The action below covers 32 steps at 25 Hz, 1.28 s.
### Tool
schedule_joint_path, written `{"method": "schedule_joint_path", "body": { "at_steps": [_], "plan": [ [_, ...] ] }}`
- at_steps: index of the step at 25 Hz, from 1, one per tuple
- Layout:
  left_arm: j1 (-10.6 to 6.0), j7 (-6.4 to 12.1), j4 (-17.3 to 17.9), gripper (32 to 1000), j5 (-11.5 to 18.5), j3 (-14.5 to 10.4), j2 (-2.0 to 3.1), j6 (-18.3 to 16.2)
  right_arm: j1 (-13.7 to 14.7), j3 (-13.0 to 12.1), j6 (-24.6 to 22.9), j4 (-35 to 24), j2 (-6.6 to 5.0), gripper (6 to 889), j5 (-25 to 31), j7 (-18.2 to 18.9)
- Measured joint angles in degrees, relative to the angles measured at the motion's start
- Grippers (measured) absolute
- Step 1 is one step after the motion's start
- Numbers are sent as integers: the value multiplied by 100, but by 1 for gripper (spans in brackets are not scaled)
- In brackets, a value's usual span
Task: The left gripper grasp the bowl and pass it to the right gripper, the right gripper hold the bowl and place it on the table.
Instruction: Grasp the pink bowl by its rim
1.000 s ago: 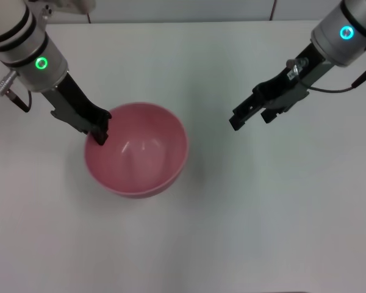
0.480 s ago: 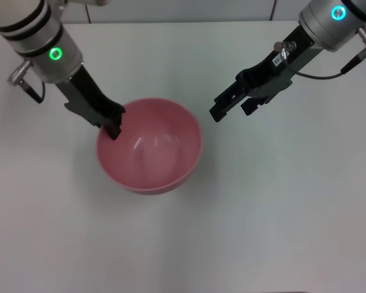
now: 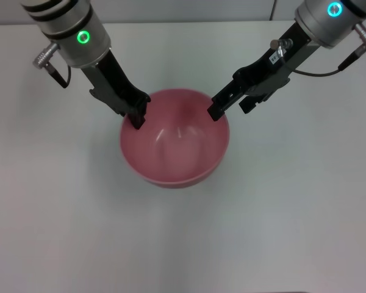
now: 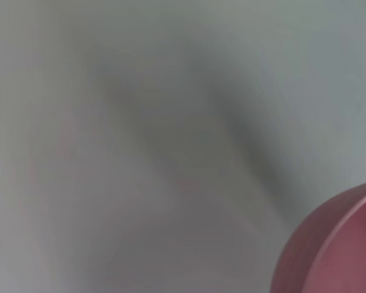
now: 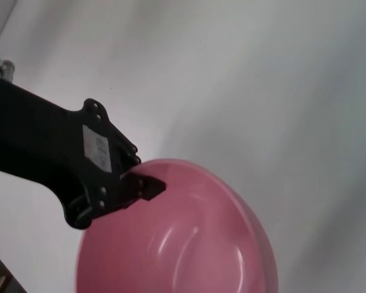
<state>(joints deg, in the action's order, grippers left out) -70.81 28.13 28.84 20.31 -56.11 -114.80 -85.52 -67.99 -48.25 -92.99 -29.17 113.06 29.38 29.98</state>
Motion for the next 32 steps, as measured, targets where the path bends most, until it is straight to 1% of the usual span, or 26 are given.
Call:
{"method": "schedule_joint_path", "body": {
  "at_steps": [5, 9, 14, 15, 22, 25, 30, 32],
  "plan": [
    [-80, 0, -1, 105, 77, -6, -23, -46, -4, -11, 32, 0, 1, 859, -22, -1],
    [-157, 0, -1, 110, 167, -6, -56, -62, -4, -42, 72, 0, 7, 859, -29, -1],
    [-183, 0, -1, 116, 195, -6, -71, -69, -8, -126, 149, 0, 28, 859, -29, 14],
    [-187, 0, -1, 118, 210, -6, -72, -70, -13, -168, 172, 0, 36, 845, -29, 16],
    [-227, 1, -1, 127, 239, -9, -84, -93, -74, -213, 263, 18, 67, 744, -29, 27],
    [-232, 6, -1, 130, 239, -8, -91, -97, -115, -312, 338, 33, 101, 701, -33, 32],
    [-249, 8, -1, 137, 245, -6, -110, -104, -155, -517, 365, 38, 155, 478, -38, 31],
    [-255, 9, -1, 139, 245, -5, -120, -109, -166, -578, 372, 32, 175, 432, -41, 35]
  ]
}}
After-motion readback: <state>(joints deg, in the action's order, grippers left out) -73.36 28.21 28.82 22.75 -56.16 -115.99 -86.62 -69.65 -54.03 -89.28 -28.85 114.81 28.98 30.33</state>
